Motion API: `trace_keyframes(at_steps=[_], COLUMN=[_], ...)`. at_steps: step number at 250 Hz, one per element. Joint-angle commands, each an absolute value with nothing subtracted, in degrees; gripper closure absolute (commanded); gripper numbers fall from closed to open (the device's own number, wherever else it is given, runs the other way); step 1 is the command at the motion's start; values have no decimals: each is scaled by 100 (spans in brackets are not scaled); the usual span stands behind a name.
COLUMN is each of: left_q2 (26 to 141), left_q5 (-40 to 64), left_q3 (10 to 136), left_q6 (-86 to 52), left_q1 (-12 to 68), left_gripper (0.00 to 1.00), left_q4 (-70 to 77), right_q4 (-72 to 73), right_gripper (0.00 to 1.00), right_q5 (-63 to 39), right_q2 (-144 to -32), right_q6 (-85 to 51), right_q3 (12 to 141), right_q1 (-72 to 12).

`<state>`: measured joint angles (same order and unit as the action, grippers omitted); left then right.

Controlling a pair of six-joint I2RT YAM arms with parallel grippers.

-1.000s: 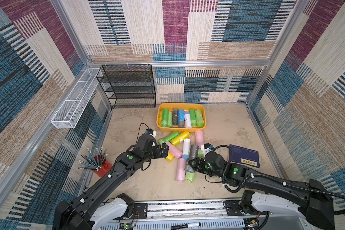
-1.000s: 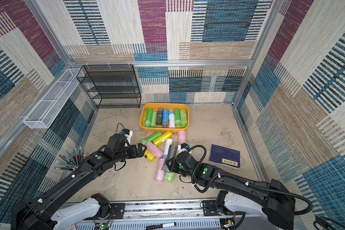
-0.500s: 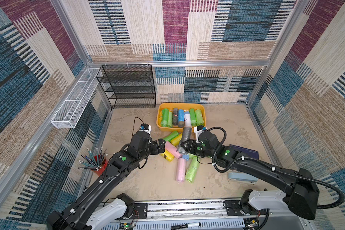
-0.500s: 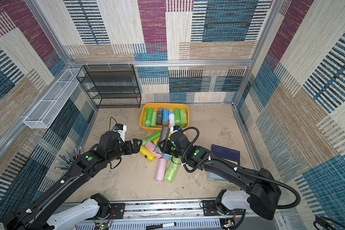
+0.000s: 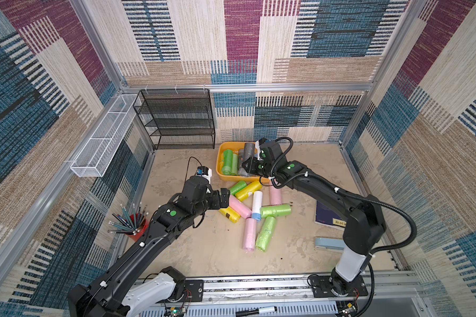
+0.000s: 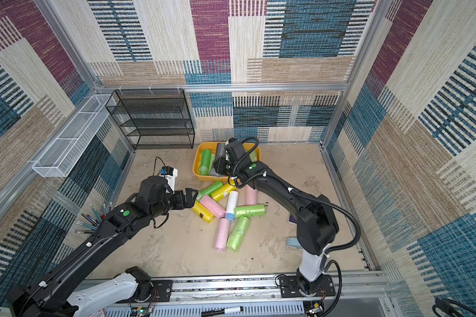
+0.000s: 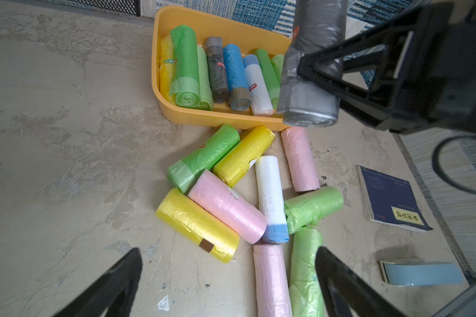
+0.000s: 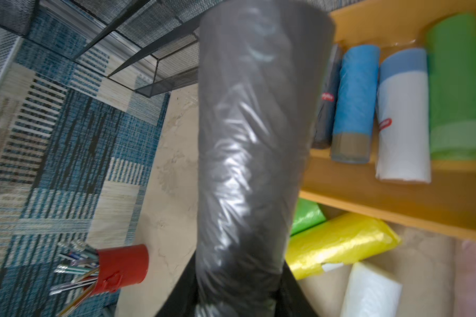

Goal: Put the roll of trash bags into the storage box
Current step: Place the roll of trash bags in the storage box.

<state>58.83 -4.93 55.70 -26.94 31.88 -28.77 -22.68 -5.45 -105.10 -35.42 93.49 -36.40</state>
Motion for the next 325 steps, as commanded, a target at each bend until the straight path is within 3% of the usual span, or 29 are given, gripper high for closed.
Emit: trace_keyframes(at_steps=[1, 97, 281, 325], left_q2=[5907, 5783, 6049, 6073], left_q5=[-689, -990, -853, -855], left_q3=[5714, 5915, 6207, 6207], left_q6=[-2555, -2570, -2403, -2333], left_q1=[3173, 3167, 3129, 3120], left_gripper=[1, 2, 2, 1], left_q4=[-2823, -3168, -3750, -3702], right_q4=[-3044, -4669, -3873, -3744], right_gripper=[87, 89, 84, 70], right_q5=[-421, -185, -932, -1249], right_q2=[-11076, -13365, -14376, -14476], right_q6=[-2755, -1977, -2284, -2388], right_q3=[10235, 13620, 13789, 13820], right_q1=[-3579, -3455, -3167, -3135])
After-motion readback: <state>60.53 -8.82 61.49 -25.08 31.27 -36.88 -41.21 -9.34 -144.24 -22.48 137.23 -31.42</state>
